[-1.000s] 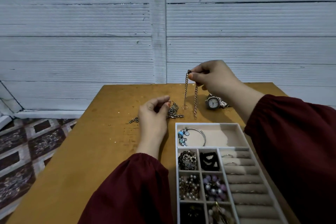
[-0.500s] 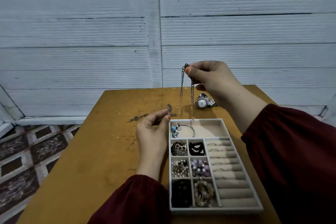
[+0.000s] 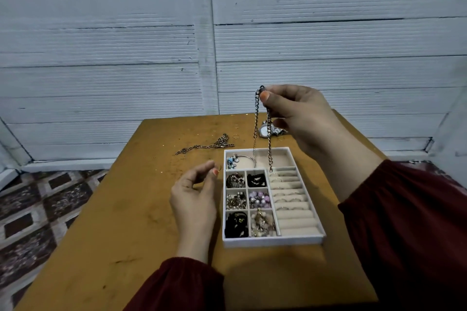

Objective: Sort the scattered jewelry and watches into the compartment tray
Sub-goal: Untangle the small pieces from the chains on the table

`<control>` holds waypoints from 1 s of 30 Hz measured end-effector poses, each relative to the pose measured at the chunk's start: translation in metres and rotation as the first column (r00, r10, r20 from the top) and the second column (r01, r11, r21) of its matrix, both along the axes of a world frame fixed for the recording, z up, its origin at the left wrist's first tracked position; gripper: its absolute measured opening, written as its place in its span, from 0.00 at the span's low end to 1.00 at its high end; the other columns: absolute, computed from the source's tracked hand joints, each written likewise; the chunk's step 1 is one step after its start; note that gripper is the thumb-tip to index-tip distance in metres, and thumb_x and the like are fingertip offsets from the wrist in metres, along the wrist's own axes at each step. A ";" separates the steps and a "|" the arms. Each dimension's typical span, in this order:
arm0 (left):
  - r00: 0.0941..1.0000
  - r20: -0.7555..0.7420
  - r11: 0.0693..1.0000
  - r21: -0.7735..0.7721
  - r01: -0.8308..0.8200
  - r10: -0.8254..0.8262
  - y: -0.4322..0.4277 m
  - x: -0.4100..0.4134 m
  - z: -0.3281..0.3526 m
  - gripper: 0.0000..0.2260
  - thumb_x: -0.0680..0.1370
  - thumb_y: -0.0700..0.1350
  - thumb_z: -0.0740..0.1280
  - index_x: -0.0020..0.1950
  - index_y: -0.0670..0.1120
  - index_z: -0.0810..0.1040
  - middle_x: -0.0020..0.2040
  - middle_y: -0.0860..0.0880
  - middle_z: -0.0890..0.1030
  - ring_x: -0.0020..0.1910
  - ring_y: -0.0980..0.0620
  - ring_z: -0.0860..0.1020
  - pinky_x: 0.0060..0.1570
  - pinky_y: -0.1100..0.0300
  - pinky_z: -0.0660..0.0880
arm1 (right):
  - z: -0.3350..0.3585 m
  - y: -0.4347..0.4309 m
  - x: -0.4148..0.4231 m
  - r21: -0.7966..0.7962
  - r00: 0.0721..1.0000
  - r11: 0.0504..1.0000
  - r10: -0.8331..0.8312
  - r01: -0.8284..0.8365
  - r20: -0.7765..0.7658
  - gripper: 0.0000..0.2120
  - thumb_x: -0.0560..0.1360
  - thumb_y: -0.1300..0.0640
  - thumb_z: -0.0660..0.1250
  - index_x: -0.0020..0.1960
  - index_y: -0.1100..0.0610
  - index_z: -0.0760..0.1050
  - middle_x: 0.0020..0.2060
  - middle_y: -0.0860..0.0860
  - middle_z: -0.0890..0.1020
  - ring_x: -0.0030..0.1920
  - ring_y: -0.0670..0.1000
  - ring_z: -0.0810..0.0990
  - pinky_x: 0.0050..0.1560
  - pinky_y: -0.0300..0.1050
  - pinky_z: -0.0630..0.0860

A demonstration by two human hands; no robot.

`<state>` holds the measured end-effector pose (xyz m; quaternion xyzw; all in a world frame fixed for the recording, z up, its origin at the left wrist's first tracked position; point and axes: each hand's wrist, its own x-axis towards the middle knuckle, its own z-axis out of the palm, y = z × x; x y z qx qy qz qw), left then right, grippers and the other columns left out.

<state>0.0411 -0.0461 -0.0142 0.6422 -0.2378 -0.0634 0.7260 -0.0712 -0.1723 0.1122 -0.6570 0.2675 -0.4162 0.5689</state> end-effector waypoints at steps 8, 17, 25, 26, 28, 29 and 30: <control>0.997 0.070 0.999 0.036 -0.040 0.037 0.001 0.002 -0.007 0.10 0.74 0.38 0.71 0.45 0.55 0.81 0.44 0.55 0.83 0.46 0.58 0.80 0.48 0.63 0.77 | -0.010 0.010 -0.010 0.013 1.000 1.000 0.006 -0.006 0.015 0.01 0.74 0.58 0.71 0.44 0.54 0.79 0.35 0.47 0.79 0.34 0.45 0.76 0.32 0.36 0.72; 0.997 0.070 0.998 0.043 -0.034 0.031 -0.005 0.009 -0.011 0.07 0.74 0.39 0.71 0.48 0.50 0.83 0.45 0.53 0.84 0.45 0.59 0.81 0.45 0.69 0.76 | -0.024 0.009 -0.005 0.031 1.000 1.000 -0.001 0.001 -0.009 0.02 0.74 0.59 0.70 0.44 0.54 0.79 0.35 0.47 0.79 0.35 0.45 0.76 0.35 0.37 0.73; 0.998 0.054 0.999 0.034 0.008 -0.009 -0.006 0.009 -0.011 0.09 0.74 0.38 0.71 0.47 0.52 0.82 0.45 0.54 0.84 0.47 0.60 0.81 0.46 0.70 0.76 | -0.043 0.008 0.001 0.056 0.998 0.998 -0.007 0.010 -0.065 0.03 0.74 0.58 0.70 0.44 0.52 0.79 0.38 0.48 0.80 0.38 0.46 0.77 0.35 0.36 0.72; 0.999 0.053 0.999 0.033 0.009 -0.010 -0.007 0.009 -0.011 0.09 0.74 0.38 0.71 0.47 0.53 0.82 0.45 0.54 0.84 0.47 0.60 0.81 0.47 0.69 0.77 | -0.045 0.007 0.002 0.061 0.998 0.998 -0.006 0.010 -0.065 0.03 0.74 0.58 0.70 0.44 0.52 0.78 0.38 0.48 0.80 0.38 0.46 0.77 0.35 0.36 0.72; 0.999 0.044 0.999 0.029 0.013 -0.015 -0.007 0.009 -0.011 0.10 0.74 0.38 0.71 0.47 0.53 0.82 0.45 0.54 0.84 0.47 0.60 0.81 0.48 0.66 0.77 | -0.049 0.007 0.002 0.070 0.998 0.998 -0.005 0.009 -0.068 0.03 0.74 0.59 0.70 0.43 0.52 0.78 0.38 0.48 0.80 0.37 0.46 0.76 0.34 0.35 0.72; 0.999 0.040 1.000 0.026 0.014 -0.015 -0.007 0.009 -0.011 0.10 0.74 0.38 0.71 0.47 0.53 0.82 0.45 0.54 0.84 0.47 0.59 0.81 0.48 0.65 0.77 | -0.051 0.006 0.002 0.075 0.997 0.997 -0.005 0.010 -0.071 0.03 0.74 0.59 0.70 0.43 0.52 0.78 0.38 0.48 0.80 0.37 0.45 0.76 0.34 0.35 0.72; 0.999 0.037 1.000 0.024 0.012 -0.013 -0.007 0.009 -0.011 0.10 0.74 0.38 0.71 0.46 0.53 0.82 0.45 0.54 0.84 0.47 0.59 0.81 0.49 0.64 0.77 | -0.053 0.006 0.001 0.079 0.997 0.997 -0.005 0.010 -0.074 0.03 0.74 0.59 0.70 0.43 0.52 0.78 0.37 0.48 0.80 0.37 0.45 0.76 0.34 0.34 0.72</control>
